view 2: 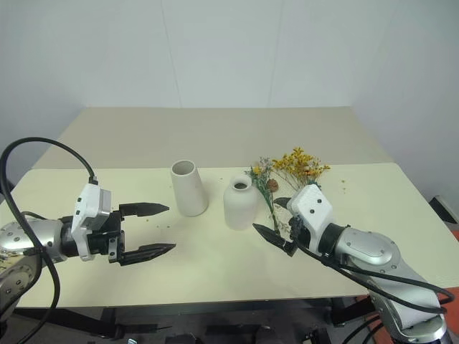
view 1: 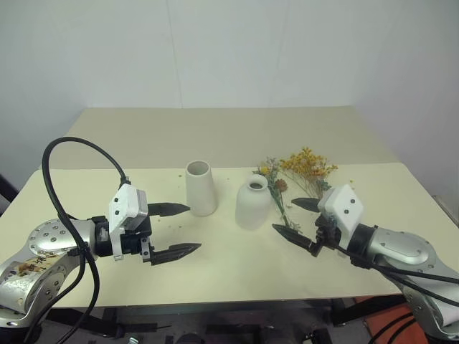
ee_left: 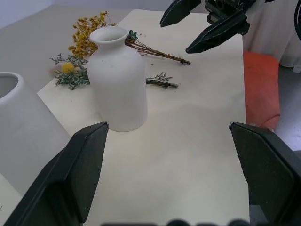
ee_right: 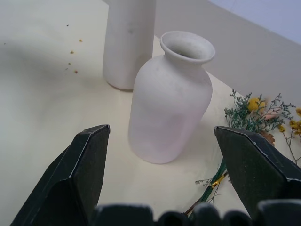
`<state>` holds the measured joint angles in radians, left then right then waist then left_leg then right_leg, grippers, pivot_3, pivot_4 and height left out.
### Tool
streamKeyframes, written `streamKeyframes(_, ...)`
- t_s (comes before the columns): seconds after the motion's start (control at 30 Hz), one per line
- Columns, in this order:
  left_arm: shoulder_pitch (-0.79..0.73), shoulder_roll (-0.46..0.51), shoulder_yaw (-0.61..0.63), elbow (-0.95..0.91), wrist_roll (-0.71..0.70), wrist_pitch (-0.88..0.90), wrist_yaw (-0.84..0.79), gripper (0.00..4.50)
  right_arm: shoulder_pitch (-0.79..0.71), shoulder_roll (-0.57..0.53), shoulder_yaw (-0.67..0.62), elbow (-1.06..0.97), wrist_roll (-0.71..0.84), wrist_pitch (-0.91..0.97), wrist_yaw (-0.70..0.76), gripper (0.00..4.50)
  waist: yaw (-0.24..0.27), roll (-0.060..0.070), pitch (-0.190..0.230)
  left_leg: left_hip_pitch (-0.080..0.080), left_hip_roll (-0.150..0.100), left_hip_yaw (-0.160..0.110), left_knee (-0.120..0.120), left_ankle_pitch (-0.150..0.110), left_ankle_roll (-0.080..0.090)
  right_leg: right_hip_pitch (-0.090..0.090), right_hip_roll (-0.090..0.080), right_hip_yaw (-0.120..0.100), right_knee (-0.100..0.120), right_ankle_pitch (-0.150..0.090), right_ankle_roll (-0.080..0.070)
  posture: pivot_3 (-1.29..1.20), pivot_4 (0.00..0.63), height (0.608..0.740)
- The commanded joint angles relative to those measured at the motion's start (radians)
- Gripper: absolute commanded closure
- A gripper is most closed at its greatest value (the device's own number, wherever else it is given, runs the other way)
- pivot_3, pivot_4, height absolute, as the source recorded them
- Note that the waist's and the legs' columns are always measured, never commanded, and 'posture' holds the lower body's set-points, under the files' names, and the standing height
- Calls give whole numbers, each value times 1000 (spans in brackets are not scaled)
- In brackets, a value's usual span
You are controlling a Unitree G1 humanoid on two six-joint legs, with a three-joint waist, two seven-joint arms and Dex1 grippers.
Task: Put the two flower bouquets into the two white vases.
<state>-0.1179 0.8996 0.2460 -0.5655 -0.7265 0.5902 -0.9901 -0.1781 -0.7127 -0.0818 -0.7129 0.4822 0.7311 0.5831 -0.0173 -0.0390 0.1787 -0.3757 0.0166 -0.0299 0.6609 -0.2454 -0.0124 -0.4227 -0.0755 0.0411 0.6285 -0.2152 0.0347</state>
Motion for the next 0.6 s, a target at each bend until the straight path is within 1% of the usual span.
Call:
streamKeyframes(0.03, -2, 2, 16, -15, -4, -16, 2, 0, -20, 12, 5, -8, -6, -10, -17, 316, 0, 0, 0, 0, 0, 0, 0, 0, 0, 0, 0, 0, 0, 0, 0, 0, 150, 740)
streamKeyframes(0.23, -1, -3, 14, -18, 2, -18, 13, 0, -19, 8, -2, -2, -10, -7, -26, 316, 1, 0, 0, 0, 0, 0, 0, 0, 0, 0, 0, 0, 0, 0, 0, 0, 150, 740)
streamKeyframes(0.4, -34, 5, -3, -28, -23, 31, 49, 0, -55, 1, -38, 30, 12, 88, -68, 316, 0, 0, 0, 0, 0, 0, 0, 0, 0, 0, 0, 0, 0, 0, 0, 0, 150, 740)
streamKeyframes(0.5, -119, 4, -28, -23, -70, 87, 72, 0, -115, 2, -66, 56, 49, 185, -97, 316, 1, 0, 0, 0, 0, 0, 0, 0, 0, 0, 0, 0, 0, 0, 0, 0, 150, 740)
streamKeyframes(0.6, -255, -6, -93, 5, -86, 131, 70, 0, -183, 6, -84, 94, 61, 267, -126, 316, 4, 0, 0, 0, 0, 0, 0, 0, 0, 0, 0, 0, 0, 0, 0, 0, 150, 740)
